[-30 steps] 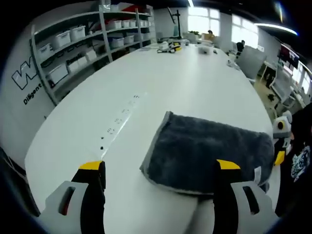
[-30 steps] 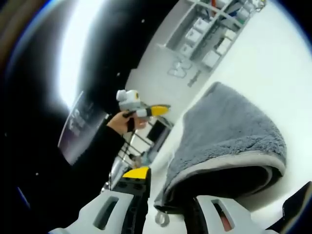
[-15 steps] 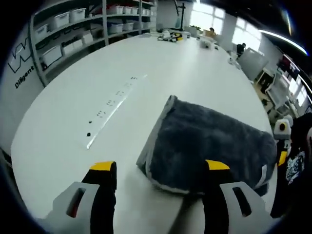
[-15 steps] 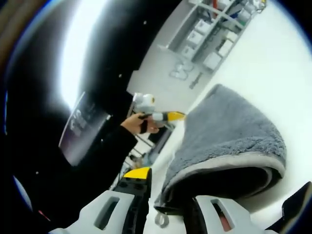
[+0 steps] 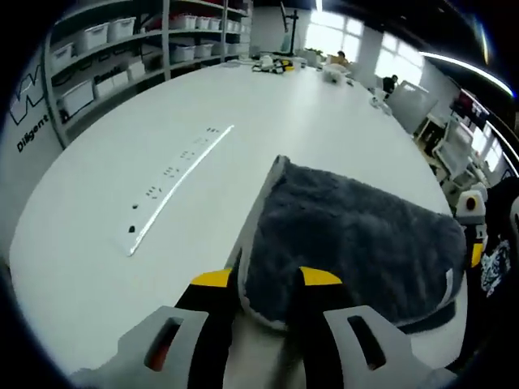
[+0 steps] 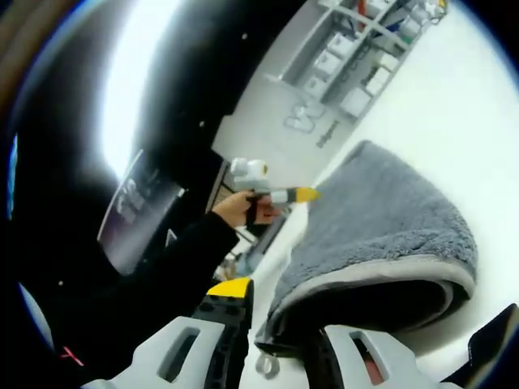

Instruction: Open the folded towel by lifting each exposed corner and separating the folded layers until the towel lies flat within the target outline without major curled edges

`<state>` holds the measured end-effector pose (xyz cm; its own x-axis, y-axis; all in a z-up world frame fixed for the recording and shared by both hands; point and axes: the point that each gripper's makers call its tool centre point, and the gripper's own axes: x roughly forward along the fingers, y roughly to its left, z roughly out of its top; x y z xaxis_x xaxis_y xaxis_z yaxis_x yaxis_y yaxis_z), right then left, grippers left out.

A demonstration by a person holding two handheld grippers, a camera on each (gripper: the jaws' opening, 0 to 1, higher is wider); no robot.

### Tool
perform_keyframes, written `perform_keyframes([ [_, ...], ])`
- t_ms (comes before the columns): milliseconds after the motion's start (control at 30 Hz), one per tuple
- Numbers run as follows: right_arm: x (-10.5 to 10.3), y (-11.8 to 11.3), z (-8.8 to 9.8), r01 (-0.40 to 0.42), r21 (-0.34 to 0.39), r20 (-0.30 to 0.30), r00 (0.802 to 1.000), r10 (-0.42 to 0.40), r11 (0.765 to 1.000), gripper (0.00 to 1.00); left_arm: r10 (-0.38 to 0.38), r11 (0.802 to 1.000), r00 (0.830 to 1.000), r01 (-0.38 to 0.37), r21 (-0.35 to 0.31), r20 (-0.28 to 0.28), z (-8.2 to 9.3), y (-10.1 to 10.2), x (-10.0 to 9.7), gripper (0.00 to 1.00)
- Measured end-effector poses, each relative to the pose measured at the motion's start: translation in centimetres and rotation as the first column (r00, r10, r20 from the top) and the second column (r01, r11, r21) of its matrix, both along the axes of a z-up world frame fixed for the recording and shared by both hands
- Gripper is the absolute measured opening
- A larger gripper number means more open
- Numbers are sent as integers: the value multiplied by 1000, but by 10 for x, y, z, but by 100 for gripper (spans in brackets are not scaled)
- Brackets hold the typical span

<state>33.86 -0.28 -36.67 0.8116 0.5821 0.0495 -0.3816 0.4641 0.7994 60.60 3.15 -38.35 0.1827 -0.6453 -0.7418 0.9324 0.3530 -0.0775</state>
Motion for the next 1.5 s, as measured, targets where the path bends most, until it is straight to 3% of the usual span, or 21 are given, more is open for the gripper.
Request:
perform_keyframes([
  [100,0,0,0,-2,-2,2,1000,2,1000,17,13,999,999,-15,-30,-36,4,-6,-12,5],
  [300,0,0,0,-1,-4,4,1000,1,1000,17,5,996,995,-14,-91,-101,22,-19,-26,3],
  [467,0,0,0,0,-4,5,1000,0,1000,17,4,992,993,-18,-122,-119,35,-28,-23,3],
  [533,0,0,0,0,-4,5,1000,0,1000,17,19,990,991,-37,-137,-130,38,-30,-19,3],
  [600,0,0,0,1,-3,5,1000,-1,1000,16,80,983,983,-106,-152,-163,40,-34,-14,3],
  [633,0,0,0,1,-4,6,1000,-1,1000,16,80,984,985,-102,-146,-155,39,-34,-13,3],
  [700,0,1,0,0,-3,5,1000,0,1000,16,69,994,995,-75,-83,-75,30,-28,-7,5],
  [767,0,1,0,0,-4,5,1000,0,1000,16,102,994,995,-102,-30,9,22,-19,7,17],
  [800,0,1,-1,0,-4,5,1000,0,1000,16,104,994,994,-104,-25,17,21,-17,9,18],
  [900,0,1,-1,0,-8,5,1000,0,1000,16,117,987,991,-123,-105,-64,28,-28,1,13],
  [933,0,1,-1,0,-8,5,1000,0,1000,16,109,982,986,-126,-140,-124,33,-36,-8,7],
  [967,0,1,-1,0,-7,5,1000,0,1000,16,98,980,985,-120,-159,-142,37,-41,-13,1],
  [1033,0,1,-1,1,-8,6,1000,-1,1000,16,71,986,992,-86,-146,-107,39,-45,-17,1],
  [1067,0,1,-1,1,-9,6,1000,-1,1000,16,56,989,997,-63,-133,-59,40,-46,-16,3],
  [1100,0,1,-1,1,-9,6,1000,-1,1000,16,57,991,998,-58,-118,-12,41,-45,-12,10],
  [1167,0,1,-1,3,-11,8,1000,-3,1000,16,80,994,995,-76,-74,64,38,-36,-2,36],
  [1233,0,1,-1,3,-15,9,1000,-3,1000,16,101,994,992,-104,37,80,21,-17,2,43],
  [1267,0,1,-1,3,-16,10,1000,-3,1000,16,100,990,990,-109,94,95,12,-6,4,43],
  [1333,0,1,-1,2,-17,11,1000,-2,1000,16,122,982,990,-131,135,73,-2,6,3,42],
  [1433,-1,1,-1,1,-18,13,1000,-1,1000,16,121,986,993,-120,117,-3,-15,7,-10,23],
  [1500,-1,1,-1,1,-18,14,1000,-1,1000,16,125,987,992,-125,105,10,-17,5,-11,16],
])
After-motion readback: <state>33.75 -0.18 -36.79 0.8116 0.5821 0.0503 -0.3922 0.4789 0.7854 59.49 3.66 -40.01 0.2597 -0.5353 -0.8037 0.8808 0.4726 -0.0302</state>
